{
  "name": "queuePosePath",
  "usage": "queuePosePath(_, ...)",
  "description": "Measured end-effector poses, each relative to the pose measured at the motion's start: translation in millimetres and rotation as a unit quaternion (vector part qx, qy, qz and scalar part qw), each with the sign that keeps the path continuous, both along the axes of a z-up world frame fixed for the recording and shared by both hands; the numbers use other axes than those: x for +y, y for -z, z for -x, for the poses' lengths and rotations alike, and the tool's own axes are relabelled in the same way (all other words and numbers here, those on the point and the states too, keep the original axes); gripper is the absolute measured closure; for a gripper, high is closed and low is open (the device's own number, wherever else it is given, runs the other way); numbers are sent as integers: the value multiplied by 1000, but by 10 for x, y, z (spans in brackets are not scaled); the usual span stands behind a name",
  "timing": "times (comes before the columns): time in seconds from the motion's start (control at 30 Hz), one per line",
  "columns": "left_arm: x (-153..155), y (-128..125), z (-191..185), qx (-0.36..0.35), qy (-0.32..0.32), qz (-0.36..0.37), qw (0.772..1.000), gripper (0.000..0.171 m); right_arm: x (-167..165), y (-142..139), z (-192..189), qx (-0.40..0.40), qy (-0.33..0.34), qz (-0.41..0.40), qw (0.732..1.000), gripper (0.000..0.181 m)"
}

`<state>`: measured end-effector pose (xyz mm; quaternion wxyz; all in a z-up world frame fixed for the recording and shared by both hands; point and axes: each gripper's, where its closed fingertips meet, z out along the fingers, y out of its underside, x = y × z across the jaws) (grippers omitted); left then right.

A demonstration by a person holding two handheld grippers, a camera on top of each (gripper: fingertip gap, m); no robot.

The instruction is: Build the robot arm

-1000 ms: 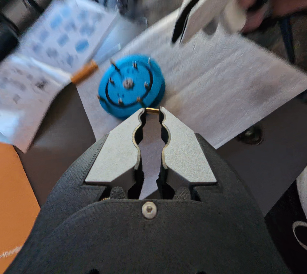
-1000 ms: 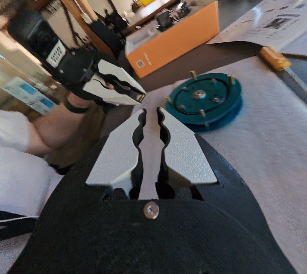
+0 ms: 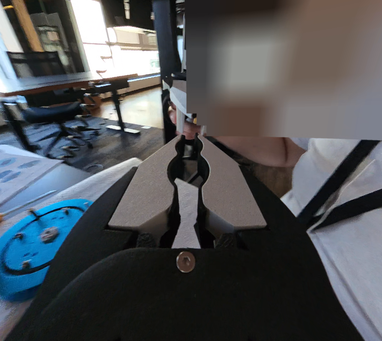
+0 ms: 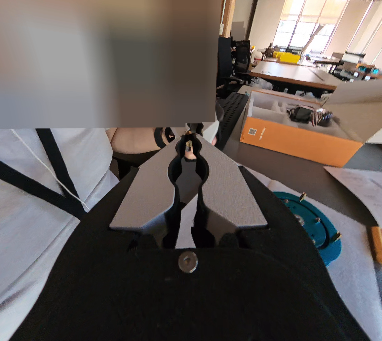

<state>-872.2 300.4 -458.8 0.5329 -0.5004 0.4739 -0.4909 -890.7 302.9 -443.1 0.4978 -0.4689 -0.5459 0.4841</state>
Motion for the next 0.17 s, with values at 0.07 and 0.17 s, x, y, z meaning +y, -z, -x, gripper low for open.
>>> queuePosePath(0.07,-84,-52,11,-37,70,79,994,160,-57,-58,-23,6,2,-34,999,177)
queuePosePath(0.17,-126,-141,58,-101,169,207,958,157,-134,-85,-53,4,-2,-68,998,177)
